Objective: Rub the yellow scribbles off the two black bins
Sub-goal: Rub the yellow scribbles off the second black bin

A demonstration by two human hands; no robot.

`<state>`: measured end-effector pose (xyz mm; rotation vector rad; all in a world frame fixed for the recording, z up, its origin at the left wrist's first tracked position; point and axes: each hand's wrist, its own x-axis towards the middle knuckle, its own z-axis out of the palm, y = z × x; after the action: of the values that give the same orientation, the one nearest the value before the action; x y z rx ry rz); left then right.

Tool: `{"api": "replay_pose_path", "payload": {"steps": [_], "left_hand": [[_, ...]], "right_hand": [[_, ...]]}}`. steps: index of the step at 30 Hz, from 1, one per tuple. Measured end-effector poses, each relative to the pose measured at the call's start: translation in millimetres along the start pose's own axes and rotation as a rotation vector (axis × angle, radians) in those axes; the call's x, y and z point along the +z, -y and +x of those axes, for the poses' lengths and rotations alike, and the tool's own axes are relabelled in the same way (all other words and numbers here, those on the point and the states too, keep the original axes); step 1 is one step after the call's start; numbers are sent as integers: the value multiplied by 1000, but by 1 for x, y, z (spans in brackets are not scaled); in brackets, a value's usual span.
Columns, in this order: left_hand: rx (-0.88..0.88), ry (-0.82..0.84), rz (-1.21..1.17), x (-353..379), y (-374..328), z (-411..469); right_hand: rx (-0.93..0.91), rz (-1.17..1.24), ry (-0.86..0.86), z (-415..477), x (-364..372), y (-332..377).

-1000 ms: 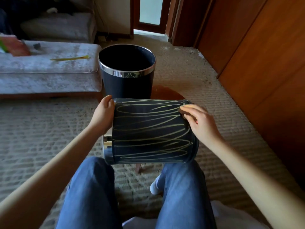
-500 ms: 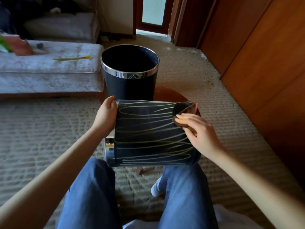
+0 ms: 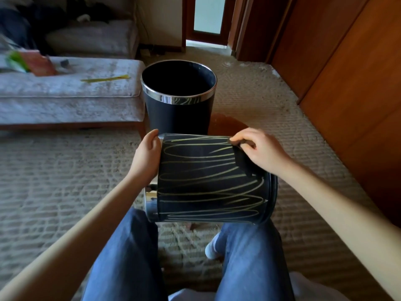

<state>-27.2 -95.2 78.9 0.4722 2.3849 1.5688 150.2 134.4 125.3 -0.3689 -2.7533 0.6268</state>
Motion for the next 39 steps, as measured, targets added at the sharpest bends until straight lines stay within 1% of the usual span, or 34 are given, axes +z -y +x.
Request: {"api": "replay_pose_path", "payload": {"steps": [3, 5, 7, 9, 15, 16, 18, 20, 23, 25, 27, 30, 34, 36, 39], "left_hand": [[-1, -2, 1, 2, 3, 5], [-4, -3, -1, 2, 4, 4], [-6, -7, -3, 1, 4, 1], [-3, -11, 5, 0, 5, -4], [0, -13, -6, -2, 4, -13], [-10, -14, -13, -1, 3, -11], [-31, -12, -21, 0, 2, -6], [-36, -13, -32, 2, 2, -1], [-37, -8, -36, 2, 1, 2], [-28, -6, -30, 2, -1, 0], [-16, -6, -23, 1, -1, -3], [-6, 0, -26, -2, -1, -10], [23, -8, -49, -4, 1, -18], [11, -11, -66, -3, 0, -18], [-1, -13, -63, -2, -2, -14]], "right_hand": [[-145, 27, -114, -46, 6, 10], [-155, 28, -140, -59, 12, 12], [-165, 29, -151, -54, 12, 11], [-145, 16, -117, -35, 12, 12], [40, -10, 123, 39, 4, -2], [53, -5, 123, 40, 4, -1], [23, 30, 83, 27, 3, 8], [-59, 75, 16, -3, 4, 19], [-169, 44, -52, -42, 10, 29], [-193, 25, -64, -47, 14, 26], [-229, 10, -60, -33, 15, 24], [-168, -20, -19, 10, 18, 19], [-64, -78, 118, 54, 22, 18], [-73, -106, 78, 44, 23, 20], [-169, -81, -47, -6, 20, 27]]}}
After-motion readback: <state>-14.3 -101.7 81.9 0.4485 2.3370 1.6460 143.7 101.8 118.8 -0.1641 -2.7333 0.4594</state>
